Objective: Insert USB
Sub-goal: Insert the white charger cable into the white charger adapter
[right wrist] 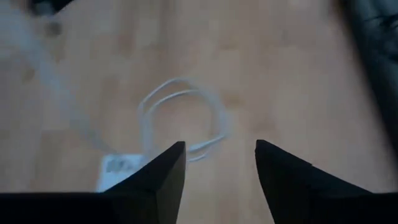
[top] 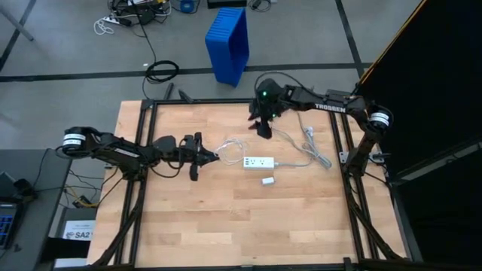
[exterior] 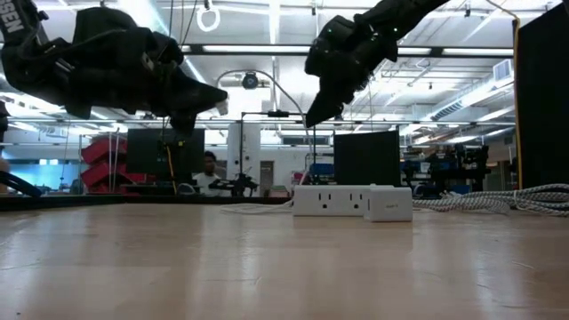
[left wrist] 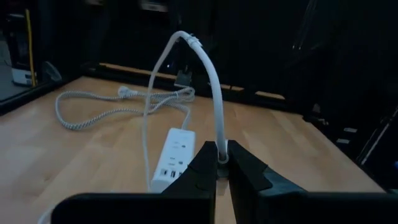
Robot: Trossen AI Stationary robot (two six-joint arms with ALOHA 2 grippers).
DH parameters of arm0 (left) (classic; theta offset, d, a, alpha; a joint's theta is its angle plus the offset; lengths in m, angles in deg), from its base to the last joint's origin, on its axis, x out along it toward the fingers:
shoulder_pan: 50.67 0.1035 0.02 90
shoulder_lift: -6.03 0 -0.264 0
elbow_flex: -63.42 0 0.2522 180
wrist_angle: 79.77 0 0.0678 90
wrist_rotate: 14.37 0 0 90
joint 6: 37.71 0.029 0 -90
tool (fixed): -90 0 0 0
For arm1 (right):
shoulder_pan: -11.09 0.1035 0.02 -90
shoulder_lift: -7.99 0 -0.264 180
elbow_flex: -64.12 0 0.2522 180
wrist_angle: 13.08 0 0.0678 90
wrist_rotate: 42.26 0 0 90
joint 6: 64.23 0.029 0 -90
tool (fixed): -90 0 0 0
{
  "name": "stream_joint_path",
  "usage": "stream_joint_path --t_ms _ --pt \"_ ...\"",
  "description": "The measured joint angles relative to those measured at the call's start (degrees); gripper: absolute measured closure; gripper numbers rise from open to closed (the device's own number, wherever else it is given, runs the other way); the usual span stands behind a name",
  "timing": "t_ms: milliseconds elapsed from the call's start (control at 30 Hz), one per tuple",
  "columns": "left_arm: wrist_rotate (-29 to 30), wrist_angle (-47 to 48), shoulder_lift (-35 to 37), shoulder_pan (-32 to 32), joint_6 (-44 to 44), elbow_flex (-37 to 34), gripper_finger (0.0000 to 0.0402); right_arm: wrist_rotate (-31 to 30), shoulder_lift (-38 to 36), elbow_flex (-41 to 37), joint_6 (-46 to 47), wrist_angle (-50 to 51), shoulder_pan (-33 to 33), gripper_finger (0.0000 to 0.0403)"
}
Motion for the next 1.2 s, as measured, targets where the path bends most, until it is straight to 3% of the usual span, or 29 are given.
stream_joint_path --t_ms 200,467,700,867,1200 --pt "3.20 -0.05 -0.04 0.02 0.10 0.00 0.0401 -1.86 0.02 -8.35 1.14 -5.56 6.44 0.0242" --pt "6.68 -0.60 -0.04 0.02 1.29 0.00 0.0401 -2.24 0.09 -18.83 5.40 -24.50 11.37 0.0256" --pt "8.31 -0.55 -0.04 0.02 0.14 0.00 0.0401 -8.74 -2.08 -19.21 5.60 -15.07 10.91 0.0264" --pt "8.62 -0.29 -0.04 0.02 0.17 0.00 0.0401 -9.59 -7.52 -19.92 6.51 -11.46 11.09 0.0269" --pt "8.28 -0.10 -0.07 0.00 -0.25 0.02 0.0401 -9.25 -14.05 -31.55 11.28 -14.90 21.66 0.0270"
